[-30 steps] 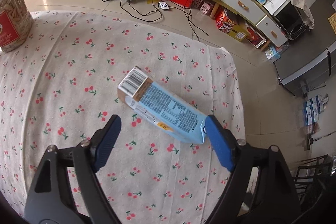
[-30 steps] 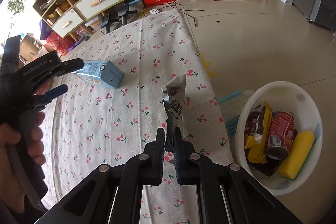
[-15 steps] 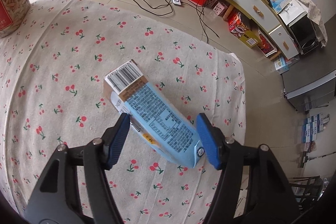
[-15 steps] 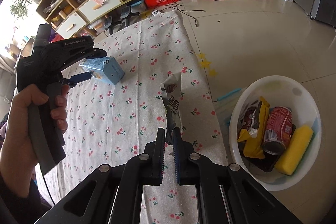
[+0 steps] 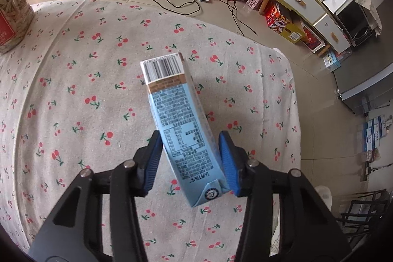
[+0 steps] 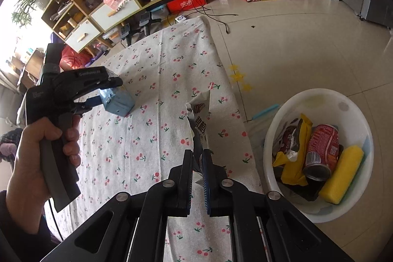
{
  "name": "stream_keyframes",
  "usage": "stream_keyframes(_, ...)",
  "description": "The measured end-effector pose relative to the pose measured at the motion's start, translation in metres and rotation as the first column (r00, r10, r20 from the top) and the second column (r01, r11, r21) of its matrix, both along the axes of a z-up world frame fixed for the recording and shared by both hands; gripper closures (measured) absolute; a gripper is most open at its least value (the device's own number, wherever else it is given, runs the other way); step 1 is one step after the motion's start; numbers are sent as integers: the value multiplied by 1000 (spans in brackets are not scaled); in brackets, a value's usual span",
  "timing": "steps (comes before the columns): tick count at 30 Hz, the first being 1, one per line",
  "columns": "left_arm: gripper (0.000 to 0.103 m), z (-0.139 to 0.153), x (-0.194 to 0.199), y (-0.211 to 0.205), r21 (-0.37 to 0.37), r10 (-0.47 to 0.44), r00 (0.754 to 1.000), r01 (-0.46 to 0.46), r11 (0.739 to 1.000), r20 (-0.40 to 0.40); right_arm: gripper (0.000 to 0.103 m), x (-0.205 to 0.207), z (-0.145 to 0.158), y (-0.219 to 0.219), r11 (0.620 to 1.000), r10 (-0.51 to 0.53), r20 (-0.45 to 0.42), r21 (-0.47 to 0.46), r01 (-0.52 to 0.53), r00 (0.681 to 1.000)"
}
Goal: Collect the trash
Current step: 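Carry the carton with the left tool while the right tool carries the wrapper to the bin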
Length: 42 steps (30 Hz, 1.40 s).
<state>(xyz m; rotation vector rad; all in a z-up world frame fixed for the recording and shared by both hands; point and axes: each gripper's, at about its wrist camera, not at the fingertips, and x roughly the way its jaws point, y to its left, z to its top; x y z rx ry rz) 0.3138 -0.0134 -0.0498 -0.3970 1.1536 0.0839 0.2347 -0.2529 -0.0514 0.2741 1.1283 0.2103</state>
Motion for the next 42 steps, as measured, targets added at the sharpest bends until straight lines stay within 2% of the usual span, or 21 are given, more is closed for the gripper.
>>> stream_keyframes(4, 62, 2, -15, 7, 4, -54, 998, 54, 999, 11, 95, 1, -1, -5, 1000, -10, -6, 26, 10, 1000)
stream_keyframes(13, 62, 8, -63, 14, 29, -188, 981, 187, 982, 45, 94, 3, -10, -1, 998, -2, -30, 62, 4, 1000)
stream_keyframes(15, 62, 10, -73, 16, 35, -205, 977, 204, 978, 53, 94, 6, -16, 0, 998, -3, -53, 63, 7, 999)
stream_keyframes(17, 62, 13, -82, 19, 32, -217, 974, 215, 976, 63, 88, 9, -22, -1, 998, -12, -74, 65, 17, 997)
stream_keyframes(22, 62, 17, -99, 23, 41, -239, 967, 236, 971, 90, 87, 17, -28, -2, 995, -40, -82, 90, 47, 996)
stream_keyframes(24, 62, 18, -106, 23, 56, -245, 964, 241, 969, 100, 88, 19, -29, -1, 995, -48, -72, 89, 54, 996)
stream_keyframes(26, 62, 17, -110, 23, 69, -255, 961, 248, 966, 104, 94, 20, -29, 0, 994, -55, -64, 89, 60, 996)
stream_keyframes(30, 62, 18, -117, 21, 67, -269, 957, 263, 963, 110, 97, 15, -24, 4, 994, -44, -40, 94, 47, 998)
stream_keyframes(35, 62, 20, -122, 4, 59, -299, 946, 294, 954, 124, 97, 6, -11, -8, 993, -63, -4, 99, 63, 998)
stream_keyframes(42, 62, 25, -124, -39, 42, -370, 917, 368, 929, 149, 97, -10, 0, -63, 982, -170, 19, 87, 167, 985)
